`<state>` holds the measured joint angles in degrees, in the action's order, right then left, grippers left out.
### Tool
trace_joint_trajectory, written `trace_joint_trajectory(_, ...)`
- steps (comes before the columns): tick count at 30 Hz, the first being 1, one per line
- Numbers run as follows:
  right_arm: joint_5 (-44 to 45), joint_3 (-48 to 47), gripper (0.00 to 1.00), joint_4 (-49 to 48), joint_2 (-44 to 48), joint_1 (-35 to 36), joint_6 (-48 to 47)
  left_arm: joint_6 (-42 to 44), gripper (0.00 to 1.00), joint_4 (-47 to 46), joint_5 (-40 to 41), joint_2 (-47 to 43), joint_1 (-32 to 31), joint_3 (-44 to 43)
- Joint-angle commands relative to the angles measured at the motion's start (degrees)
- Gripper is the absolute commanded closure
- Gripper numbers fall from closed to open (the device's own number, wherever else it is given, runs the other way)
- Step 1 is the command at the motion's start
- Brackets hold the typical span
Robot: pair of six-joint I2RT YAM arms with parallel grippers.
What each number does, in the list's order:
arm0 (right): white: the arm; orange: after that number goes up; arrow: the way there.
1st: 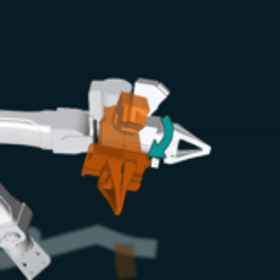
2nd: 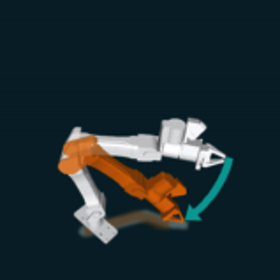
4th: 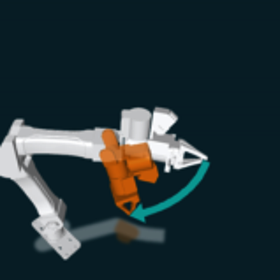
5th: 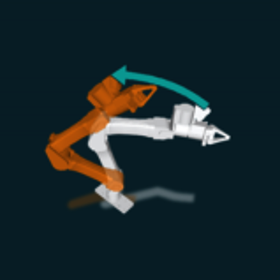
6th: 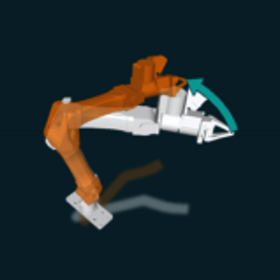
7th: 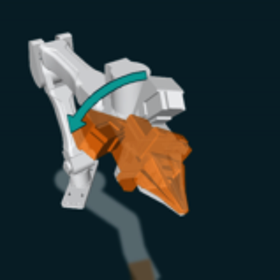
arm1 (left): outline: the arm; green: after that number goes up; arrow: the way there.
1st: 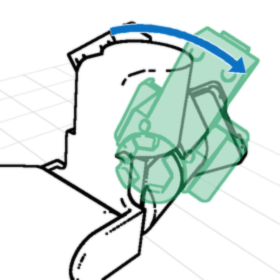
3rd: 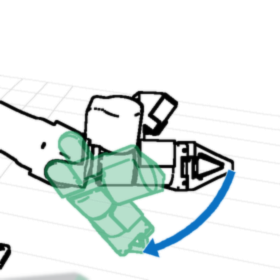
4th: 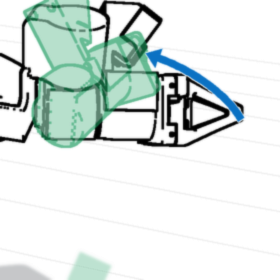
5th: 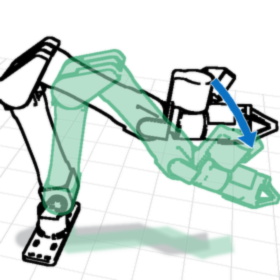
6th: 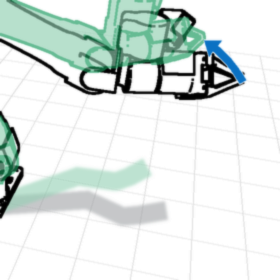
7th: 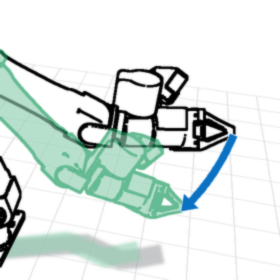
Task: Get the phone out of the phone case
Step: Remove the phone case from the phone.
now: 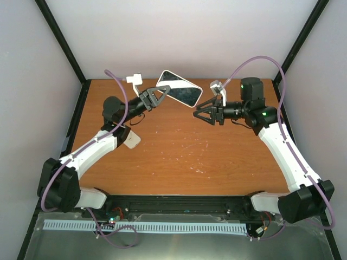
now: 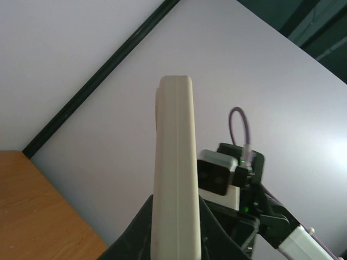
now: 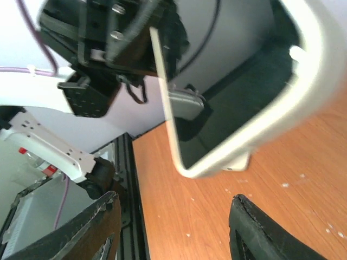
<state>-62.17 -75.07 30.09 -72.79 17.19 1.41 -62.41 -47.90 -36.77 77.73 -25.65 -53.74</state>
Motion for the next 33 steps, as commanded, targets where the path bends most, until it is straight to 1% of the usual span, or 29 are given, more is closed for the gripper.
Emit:
trace_joint_trajectory(1,4.7,-0.1,0.45,6.1,-0.6,0.2,-2.4,2.4,1.0,-3.2,-0.4,-3.0,-1.3,-3.8)
trace_joint_trajectory(3,2.9,-0.3,0.45,4.8,-0.9,0.2,-1.8,0.3,1.0,-4.5,-0.7,-2.2,-1.3,-3.5)
trace_joint_trajectory(6,-0.2,0.7,0.43,-0.9,0.0,0.2,-0.5,-3.5,1.0,-7.9,-2.1,-0.8,-1.5,-2.9)
trace_joint_trajectory(10,-3.6,2.2,0.44,-7.1,2.5,0.2,-3.7,-6.7,1.0,-10.5,-3.0,0.3,-1.5,-2.1)
trace_joint_trajectory(12,-4.4,3.1,0.49,-8.8,3.7,0.2,-5.6,-8.0,1.0,-11.7,-4.2,1.3,-1.5,-2.6)
trace_joint_trajectory(15,-7.1,3.4,0.61,-7.9,4.5,0.2,-8.9,-10.6,1.0,-13.6,-4.9,2.6,-1.4,-2.8)
trace_joint_trajectory(17,-8.4,3.9,0.66,-7.4,5.4,0.3,-10.4,-11.5,1.0,-14.1,-5.1,3.2,-1.4,-2.8)
trace_joint_trajectory(20,-7.9,4.9,0.68,-7.4,7.6,0.5,-12.2,-12.9,1.0,-14.6,-5.8,4.5,-1.3,-3.2)
trace_joint_trajectory(22,-7.8,4.6,0.7,-5.6,8.1,0.5,-14.0,-14.9,1.0,-16.5,-5.9,5.7,-1.3,-3.1)
trace_joint_trajectory(27,-7.1,4.4,0.81,-5.2,9.3,0.5,-15.2,-17.6,1.0,-18.8,-6.5,7.9,-1.4,-3.2)
trace_joint_trajectory(31,-6.9,4.5,0.84,-6.7,9.6,0.5,-13.2,-17.4,1.0,-18.6,-6.3,7.7,-1.5,-3.0)
trace_joint_trajectory(33,-6.6,4.8,0.83,-8.7,9.5,0.5,-10.2,-17.0,1.0,-18.4,-6.3,7.3,-1.7,-2.8)
